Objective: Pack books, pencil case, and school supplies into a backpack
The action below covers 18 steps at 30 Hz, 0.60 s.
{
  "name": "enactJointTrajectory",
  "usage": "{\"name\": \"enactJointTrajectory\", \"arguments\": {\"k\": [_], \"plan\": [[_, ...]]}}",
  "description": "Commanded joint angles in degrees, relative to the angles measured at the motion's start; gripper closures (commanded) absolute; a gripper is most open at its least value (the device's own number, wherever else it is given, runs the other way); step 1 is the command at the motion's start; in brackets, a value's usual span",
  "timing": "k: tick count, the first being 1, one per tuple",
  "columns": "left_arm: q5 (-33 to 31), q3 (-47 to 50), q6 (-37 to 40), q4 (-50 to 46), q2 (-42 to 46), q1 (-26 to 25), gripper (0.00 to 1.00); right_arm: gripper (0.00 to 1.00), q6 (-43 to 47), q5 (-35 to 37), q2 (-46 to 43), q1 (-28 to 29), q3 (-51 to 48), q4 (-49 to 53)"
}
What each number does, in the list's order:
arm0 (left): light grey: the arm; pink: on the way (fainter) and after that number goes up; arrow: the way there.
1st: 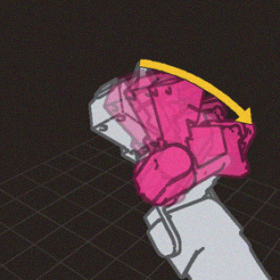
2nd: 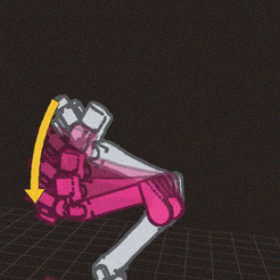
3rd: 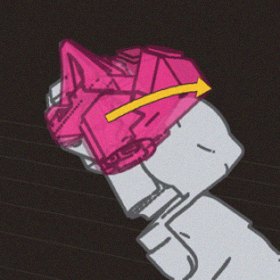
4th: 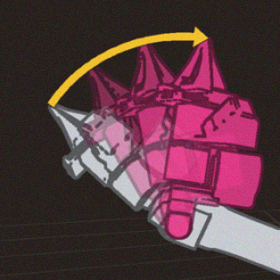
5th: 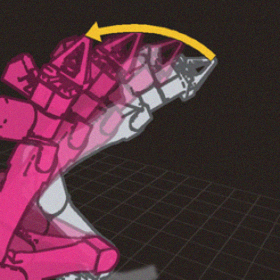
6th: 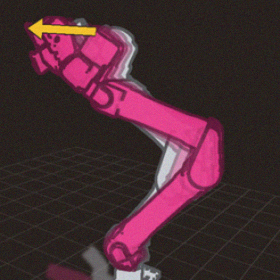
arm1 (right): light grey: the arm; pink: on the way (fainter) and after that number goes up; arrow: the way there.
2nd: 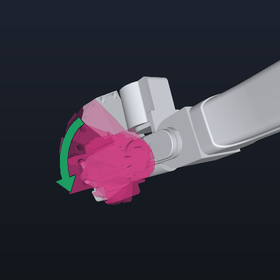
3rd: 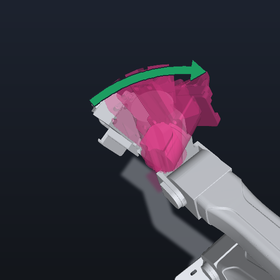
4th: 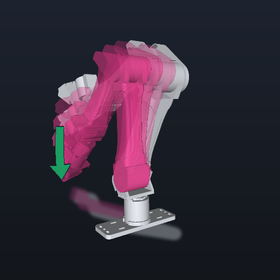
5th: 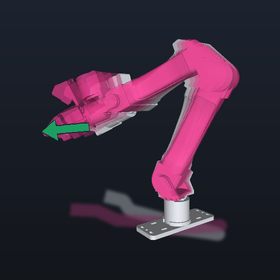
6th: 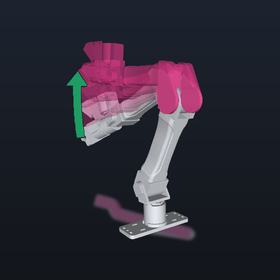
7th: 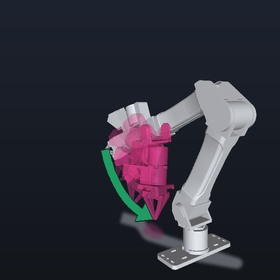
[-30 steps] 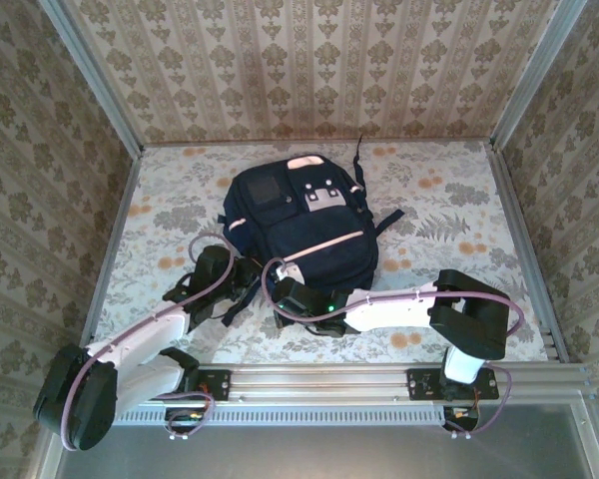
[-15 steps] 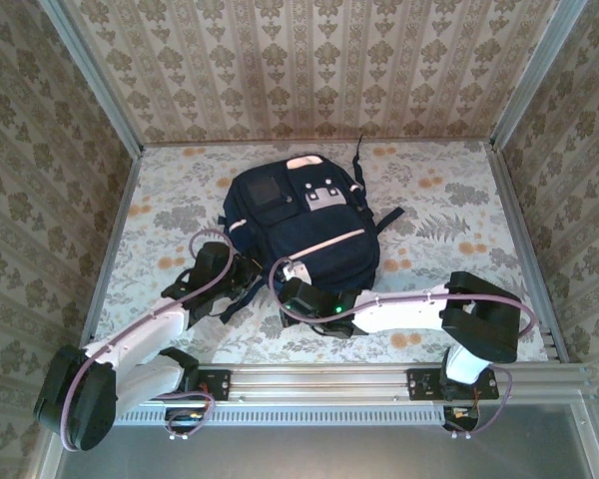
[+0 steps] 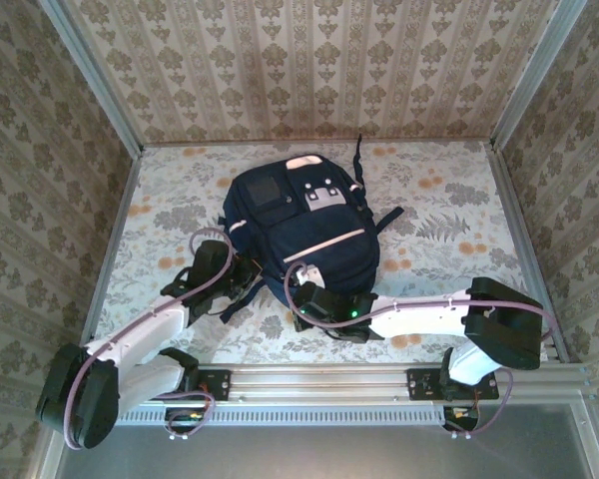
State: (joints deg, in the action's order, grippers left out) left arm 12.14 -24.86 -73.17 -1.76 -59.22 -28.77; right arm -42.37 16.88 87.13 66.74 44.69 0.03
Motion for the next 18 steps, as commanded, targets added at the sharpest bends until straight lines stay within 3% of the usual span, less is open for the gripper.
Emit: {"name": "enactJointTrajectory", "arguments": {"k": [1,9,18], "plan": [[-7.8,-2.76,3.1,-3.75,1.95,2.23,0.95,1.0,0.55,3.79,-3.64,-0.4,-2.25,7.92],[-8.06,-3.35,5.8,-7.82,5.16,6.21,0.96,1.0,1.5,0.98,-11.36,-1.38,-7.16,11.75],[-7.64,-4.04,6.93,-8.3,4.83,6.97,0.96,1.0,3.34,-7.82,-14.77,-6.38,-10.43,15.27]]}}
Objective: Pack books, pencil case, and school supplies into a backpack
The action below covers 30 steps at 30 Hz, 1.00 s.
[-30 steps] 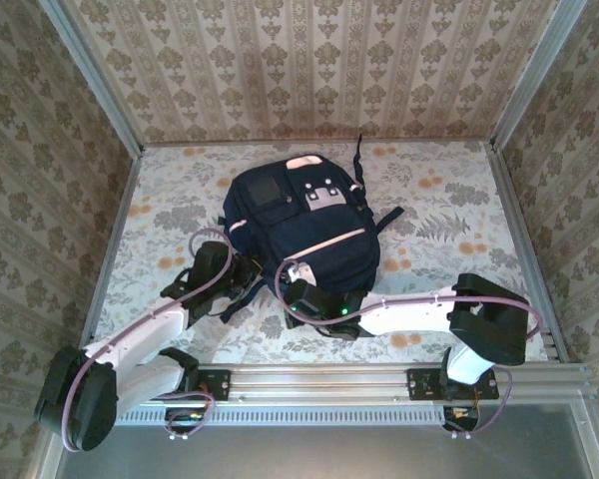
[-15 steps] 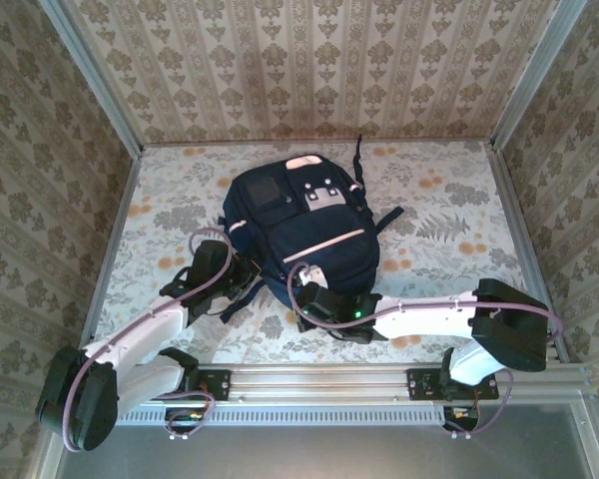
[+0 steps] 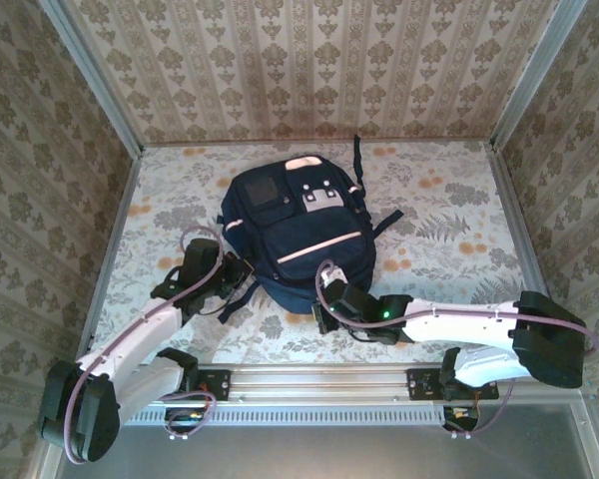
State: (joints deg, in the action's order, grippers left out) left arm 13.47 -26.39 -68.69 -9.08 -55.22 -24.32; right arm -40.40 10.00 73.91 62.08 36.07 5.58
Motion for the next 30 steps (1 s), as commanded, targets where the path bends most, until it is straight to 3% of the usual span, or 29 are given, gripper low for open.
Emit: {"name": "enactJointTrajectory", "arguments": {"k": [1,8,11,14,19,24,30], "plan": [[-9.08,-2.76,2.8,-1.34,0.86,2.52,0.97,1.0,1.62,-1.07,-1.98,-2.17,-2.13,9.75],[-5.69,-7.41,7.14,-2.0,-2.34,2.59,0.94,1.0,2.23,-10.23,0.15,-2.14,0.34,0.28],[-2.46,-14.1,11.77,-6.01,-6.64,2.77,0.81,1.0,2.16,-11.24,7.49,-0.3,7.58,-1.62],[-0.55,-19.37,14.86,-13.6,-7.87,4.43,0.61,1.0,0.4,-12.55,15.69,0.82,16.21,-2.53],[1.23,-15.82,12.25,-22.48,3.8,11.4,0.48,1.0,-4.15,-14.91,26.86,2.02,27.24,-5.58],[3.14,-13.17,9.35,-30.78,11.49,12.11,0.43,1.0,-4.99,-14.96,31.94,2.83,31.9,-6.13],[7.71,-5.35,2.75,-26.79,14.14,11.84,0.4,1.0,-5.8,-14.2,32.2,3.13,30.91,-6.81]]}}
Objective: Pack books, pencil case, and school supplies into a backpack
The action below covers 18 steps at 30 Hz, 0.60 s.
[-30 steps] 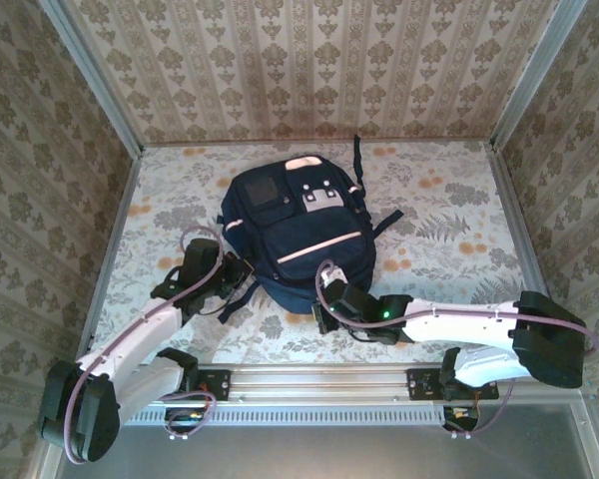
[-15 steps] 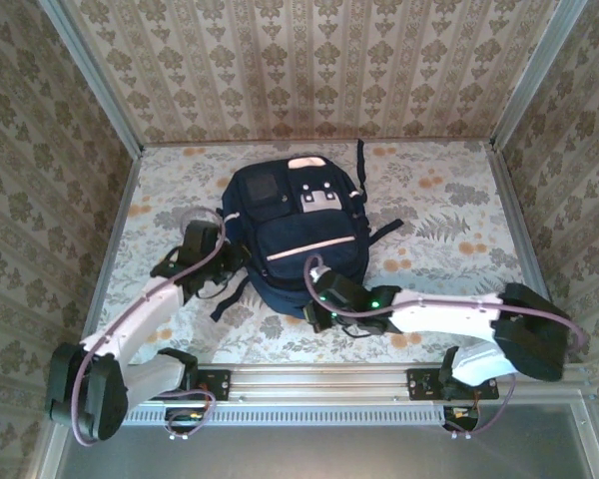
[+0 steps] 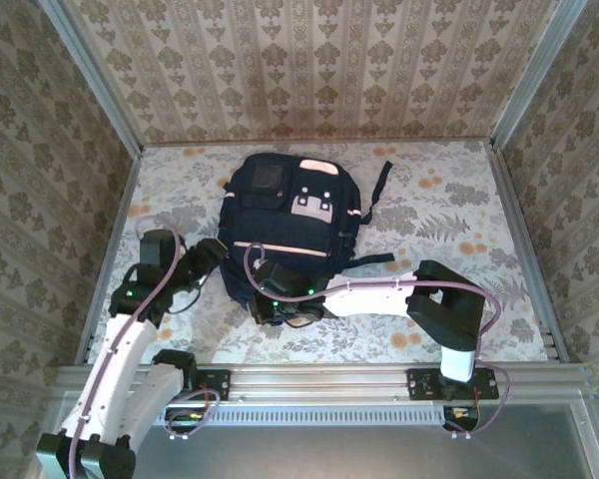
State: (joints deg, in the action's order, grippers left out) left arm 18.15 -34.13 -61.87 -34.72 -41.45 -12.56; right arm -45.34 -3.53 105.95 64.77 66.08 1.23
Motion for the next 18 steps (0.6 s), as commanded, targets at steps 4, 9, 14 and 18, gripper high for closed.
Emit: {"name": "enactJointTrajectory", "arguments": {"k": [4,9,14,18], "plan": [[3.09,4.02,-5.03,2.4,-1.47,-0.35,0.38,1.0,-0.95,0.15,-0.78,0.62,-0.22,-2.47],[3.25,4.56,-6.2,9.1,-5.03,-1.86,0.36,1.0,-1.15,0.18,-0.49,0.88,-0.36,-2.33],[1.13,5.25,-7.12,12.37,-8.46,-5.17,0.4,1.0,-1.57,0.51,-0.01,0.97,-0.34,-2.47],[-0.12,7.32,-7.11,14.61,-10.7,-6.21,0.6,1.0,-1.39,1.46,-0.04,0.97,-0.27,-1.8]]}}
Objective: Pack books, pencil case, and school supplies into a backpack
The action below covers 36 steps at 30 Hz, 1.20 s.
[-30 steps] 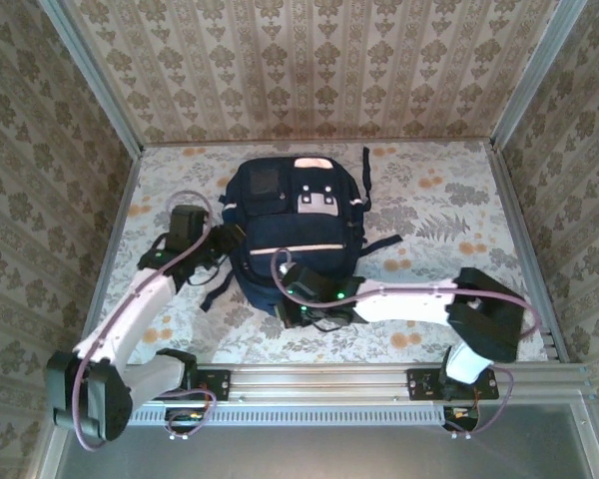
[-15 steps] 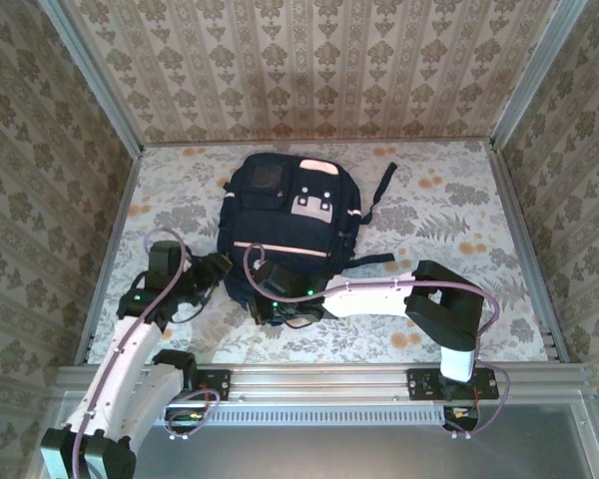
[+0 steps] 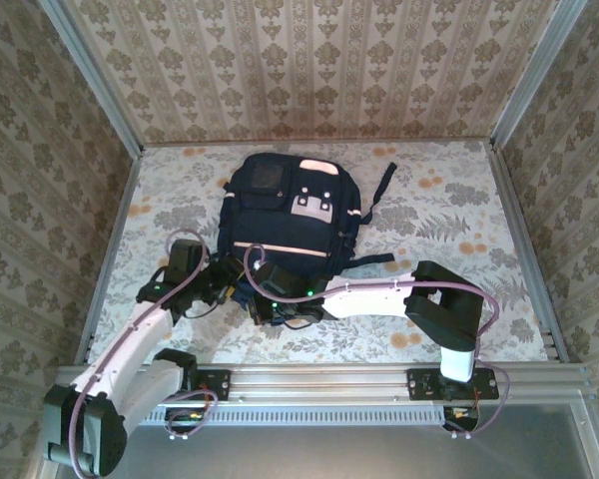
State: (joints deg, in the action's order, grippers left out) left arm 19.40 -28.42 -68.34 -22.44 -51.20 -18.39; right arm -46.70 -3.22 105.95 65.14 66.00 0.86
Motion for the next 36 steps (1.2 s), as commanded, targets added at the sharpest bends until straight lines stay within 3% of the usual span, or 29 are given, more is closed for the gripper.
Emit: {"name": "enactJointTrajectory", "arguments": {"k": [1,4,8,36], "plan": [[-2.09,1.97,-0.2,2.41,-1.29,-0.33,0.69,1.0,0.03,1.58,-0.08,0.64,-0.16,-0.95],[-2.87,2.32,0.59,2.54,-1.87,0.36,0.86,1.0,0.36,2.55,-0.2,0.77,-0.5,0.53],[-3.31,0.3,2.26,1.22,-2.53,0.88,0.93,1.0,1.17,4.52,-1.37,1.01,-1.92,2.5],[-2.78,-3.49,6.71,-4.74,-0.04,4.59,0.94,1.0,2.93,14.97,-15.63,-1.07,-20.06,10.56]]}}
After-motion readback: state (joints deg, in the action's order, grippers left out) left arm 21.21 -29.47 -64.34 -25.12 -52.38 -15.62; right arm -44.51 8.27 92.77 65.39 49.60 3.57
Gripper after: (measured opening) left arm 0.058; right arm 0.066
